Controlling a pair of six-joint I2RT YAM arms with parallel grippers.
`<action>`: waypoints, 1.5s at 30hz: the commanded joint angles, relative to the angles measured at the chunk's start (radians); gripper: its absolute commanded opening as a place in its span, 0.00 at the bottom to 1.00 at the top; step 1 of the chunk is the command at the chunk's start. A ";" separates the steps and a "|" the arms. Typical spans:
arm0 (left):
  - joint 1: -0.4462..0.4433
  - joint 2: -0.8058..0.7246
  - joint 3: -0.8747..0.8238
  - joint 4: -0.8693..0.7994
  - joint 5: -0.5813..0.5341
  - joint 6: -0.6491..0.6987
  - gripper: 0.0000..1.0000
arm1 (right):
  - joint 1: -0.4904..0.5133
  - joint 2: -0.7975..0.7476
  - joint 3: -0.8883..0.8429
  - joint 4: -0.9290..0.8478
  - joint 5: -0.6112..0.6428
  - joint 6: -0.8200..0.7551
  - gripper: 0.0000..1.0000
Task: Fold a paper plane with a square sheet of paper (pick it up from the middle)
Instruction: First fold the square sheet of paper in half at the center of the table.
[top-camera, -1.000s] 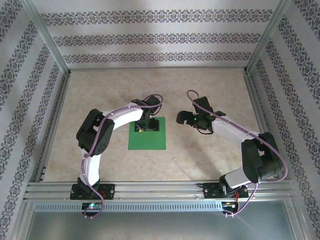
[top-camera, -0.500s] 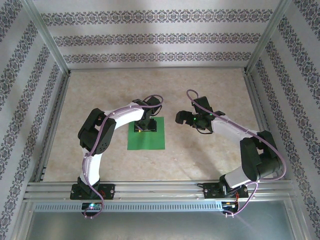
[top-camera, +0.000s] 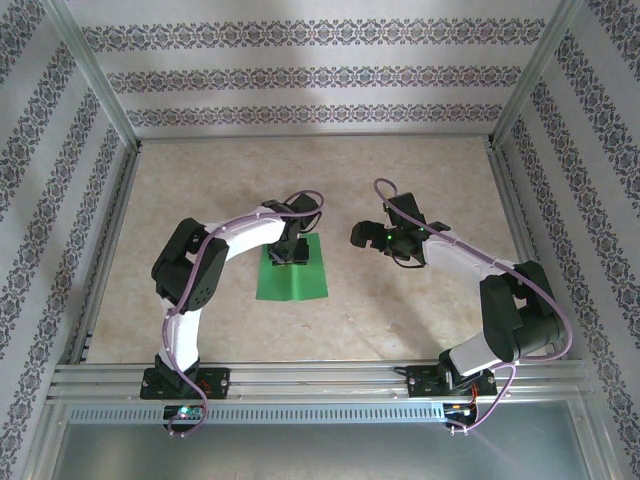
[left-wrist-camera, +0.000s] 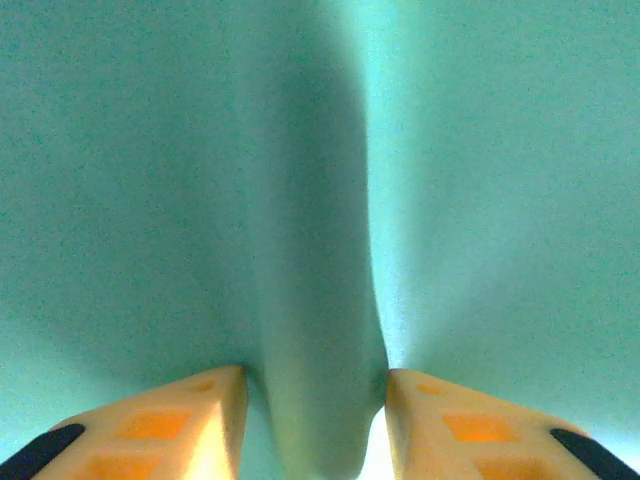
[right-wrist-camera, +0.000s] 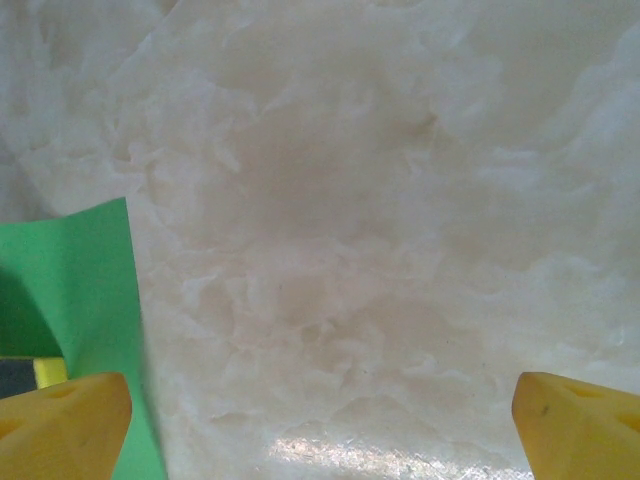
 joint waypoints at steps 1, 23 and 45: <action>0.011 -0.126 -0.040 0.099 0.153 0.032 0.35 | -0.015 -0.015 0.009 0.025 -0.013 0.021 0.98; 0.179 -0.143 -0.267 0.500 0.554 -0.012 0.29 | -0.027 -0.009 -0.096 0.268 -0.342 0.080 0.86; 0.189 -0.066 -0.234 0.351 0.404 0.073 0.22 | 0.174 0.307 0.135 0.168 -0.335 0.099 0.21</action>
